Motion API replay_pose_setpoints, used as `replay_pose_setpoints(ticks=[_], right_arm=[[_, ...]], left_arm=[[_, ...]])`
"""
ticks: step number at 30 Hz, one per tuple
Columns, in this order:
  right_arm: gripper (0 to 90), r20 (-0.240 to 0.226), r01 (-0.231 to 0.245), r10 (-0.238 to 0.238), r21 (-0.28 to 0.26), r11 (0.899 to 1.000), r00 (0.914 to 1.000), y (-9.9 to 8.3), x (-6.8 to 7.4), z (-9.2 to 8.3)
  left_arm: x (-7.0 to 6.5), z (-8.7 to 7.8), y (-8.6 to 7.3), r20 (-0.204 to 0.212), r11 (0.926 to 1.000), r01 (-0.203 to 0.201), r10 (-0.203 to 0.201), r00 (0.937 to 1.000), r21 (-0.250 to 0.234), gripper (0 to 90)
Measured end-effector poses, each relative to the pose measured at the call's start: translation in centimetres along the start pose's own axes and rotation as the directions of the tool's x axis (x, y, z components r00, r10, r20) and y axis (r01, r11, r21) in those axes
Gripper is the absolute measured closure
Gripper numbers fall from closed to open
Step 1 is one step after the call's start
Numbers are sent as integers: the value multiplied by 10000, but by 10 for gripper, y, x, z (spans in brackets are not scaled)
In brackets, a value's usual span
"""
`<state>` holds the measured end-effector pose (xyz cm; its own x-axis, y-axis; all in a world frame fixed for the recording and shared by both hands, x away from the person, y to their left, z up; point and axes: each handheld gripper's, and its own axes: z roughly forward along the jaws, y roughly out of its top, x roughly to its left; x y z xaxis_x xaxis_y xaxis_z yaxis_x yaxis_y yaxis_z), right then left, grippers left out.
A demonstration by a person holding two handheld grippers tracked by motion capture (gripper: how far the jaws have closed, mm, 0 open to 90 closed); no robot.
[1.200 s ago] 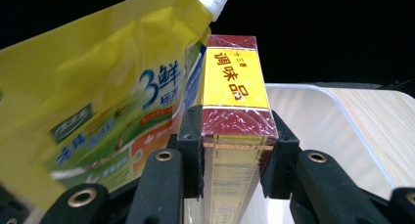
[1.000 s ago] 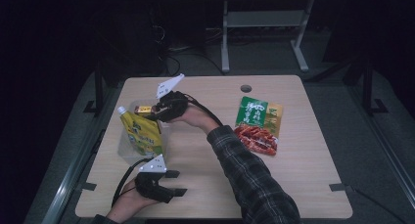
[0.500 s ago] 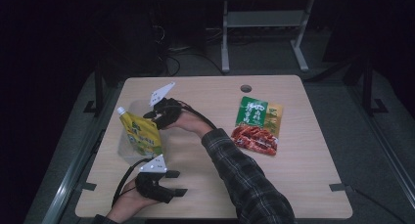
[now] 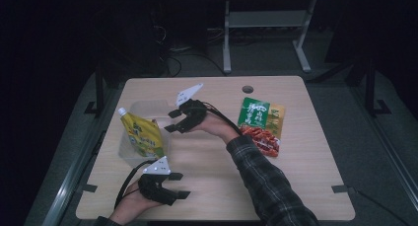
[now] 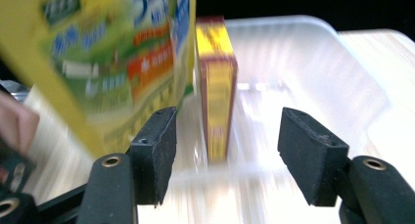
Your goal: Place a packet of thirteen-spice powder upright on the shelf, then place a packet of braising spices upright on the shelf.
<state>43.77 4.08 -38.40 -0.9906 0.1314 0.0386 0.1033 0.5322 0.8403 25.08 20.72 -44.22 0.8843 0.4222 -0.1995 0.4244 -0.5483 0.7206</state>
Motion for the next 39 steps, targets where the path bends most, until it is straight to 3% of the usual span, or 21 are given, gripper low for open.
replay_pose_setpoints(ticks=[6, 7, 12, 16, 19, 22, 23, 24, 25, 26, 27, 28, 29, 30, 32, 33, 34, 35, 36, 37, 39], right_arm=[[401, 500, -314, 299, 300, 9991, 9983, -24, 1, -25], [447, 847, -587, 549, 432, 9973, 9949, -34, 0, -37], [552, 1329, -1015, 951, 421, 9939, 9866, -55, -7, -59], [780, 2072, -1665, 1517, 558, 9845, 9665, -80, -19, -87], [883, 2643, -2302, 2103, 464, 9720, 9412, -99, -30, -104], [896, 3403, -2892, 2589, 406, 9564, 9040, -118, -46, -120], [896, 3403, -2892, 2589, 406, 9564, 9040, -118, -46, -120], [897, 4017, -3173, 2823, 219, 9481, 8712, -131, -57, -132], [897, 4017, -3173, 2823, 219, 9481, 8712, -131, -57, -132], [898, 4562, -3549, 3195, -86, 9348, 8305, -145, -69, -144], [898, 4562, -3549, 3195, -86, 9348, 8305, -145, -69, -144], [899, 5007, -3929, 3527, -273, 9192, 7905, -156, -78, -151], [899, 5117, -4090, 3665, -320, 9120, 7770, -160, -81, -153], [898, 5386, -4287, 3769, -321, 9029, 7535, -165, -84, -154], [898, 5709, -4567, 3946, -384, 8888, 7200, -175, -90, -156], [899, 5952, -4677, 3967, -393, 8830, 6989, -179, -93, -156], [899, 5952, -4677, 3967, -393, 8830, 6989, -179, -93, -156], [899, 6212, -4884, 4120, -535, 8710, 6666, -186, -98, -157], [899, 6212, -4884, 4120, -535, 8710, 6666, -186, -98, -157], [899, 6440, -5152, 4379, -784, 8535, 6273, -193, -103, -157], [899, 6624, -5256, 4329, -690, 8479, 6114, -197, -106, -156]], left_arm=[[-1, 3, 0, 13, 10000, 32, -32, 10000, 71, 305], [0, 3, 0, -14, 10000, -29, 29, 10000, 64, 305], [0, 3, 1, -96, 10000, -21, 21, 10000, 12, 305], [1, 4, 1, -133, 10000, -1, 2, 9999, 53, 305], [0, 4, 2, -211, 9999, -87, 89, 9997, 91, 306], [0, 4, 2, -229, 9999, -86, 88, 9997, 87, 306], [0, 4, 2, -233, 9999, -111, 113, 9997, 72, 306], [1, 3, 2, -254, 9999, -124, 126, 9996, 89, 306], [1, 3, 2, -254, 9999, -124, 126, 9996, 89, 306], [1, 3, 2, -244, 9998, -178, 181, 9995, 126, 306], [1, 3, 2, -244, 9998, -178, 181, 9995, 126, 306], [1, 4, 1, -230, 9998, -147, 150, 9996, 126, 306], [2, 4, 2, -244, 9997, -183, 187, 9995, 161, 306], [2, 4, 2, -271, 9994, -237, 244, 9993, 233, 306], [1, 4, 2, -270, 9995, -240, 245, 9993, 202, 307], [1, 4, 2, -269, 9994, -265, 271, 9993, 202, 307], [1, 4, 2, -269, 9994, -265, 271, 9993, 202, 307], [1, 3, 2, -262, 9995, -280, 284, 9993, 176, 307], [1, 3, 2, -262, 9995, -280, 284, 9993, 176, 307], [1, 3, 3, -269, 9996, -251, 256, 9993, 160, 307], [1, 3, 3, -250, 9996, -249, 253, 9994, 166, 307]])
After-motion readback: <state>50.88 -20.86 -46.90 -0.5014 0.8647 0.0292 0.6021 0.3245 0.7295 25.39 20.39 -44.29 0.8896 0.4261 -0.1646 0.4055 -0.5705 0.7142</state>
